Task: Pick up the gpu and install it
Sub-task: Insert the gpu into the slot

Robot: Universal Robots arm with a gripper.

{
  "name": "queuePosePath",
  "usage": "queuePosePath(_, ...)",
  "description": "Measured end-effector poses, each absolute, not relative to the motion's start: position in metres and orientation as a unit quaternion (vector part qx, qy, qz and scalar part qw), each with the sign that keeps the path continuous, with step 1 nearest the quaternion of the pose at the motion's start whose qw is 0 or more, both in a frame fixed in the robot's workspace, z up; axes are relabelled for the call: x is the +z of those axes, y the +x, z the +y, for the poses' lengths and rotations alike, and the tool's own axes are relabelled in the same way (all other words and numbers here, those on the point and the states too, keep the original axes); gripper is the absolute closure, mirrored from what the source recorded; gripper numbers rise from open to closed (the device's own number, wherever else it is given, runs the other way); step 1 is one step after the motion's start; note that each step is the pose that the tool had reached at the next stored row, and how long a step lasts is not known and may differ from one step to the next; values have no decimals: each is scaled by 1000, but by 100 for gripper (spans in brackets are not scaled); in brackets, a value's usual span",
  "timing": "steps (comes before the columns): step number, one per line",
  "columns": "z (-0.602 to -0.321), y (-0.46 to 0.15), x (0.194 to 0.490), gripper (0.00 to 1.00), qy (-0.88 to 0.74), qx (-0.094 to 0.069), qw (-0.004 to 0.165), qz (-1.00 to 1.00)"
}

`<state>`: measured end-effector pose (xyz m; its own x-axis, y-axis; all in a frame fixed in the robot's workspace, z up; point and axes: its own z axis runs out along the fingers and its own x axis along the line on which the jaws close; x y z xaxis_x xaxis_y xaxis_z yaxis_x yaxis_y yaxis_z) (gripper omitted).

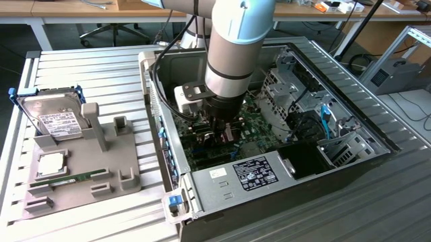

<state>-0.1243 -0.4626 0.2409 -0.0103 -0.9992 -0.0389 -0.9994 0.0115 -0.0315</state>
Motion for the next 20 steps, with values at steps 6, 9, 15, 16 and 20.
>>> queuePosePath(6,-463,-125,241,73,-703,2,25,711)
queuePosePath(9,-463,-125,241,73,-703,2,25,711)
queuePosePath(15,-463,-125,241,73,-703,3,25,711)
queuePosePath(16,-463,-125,241,73,-703,3,25,711)
queuePosePath(20,-463,-125,241,73,-703,2,25,711)
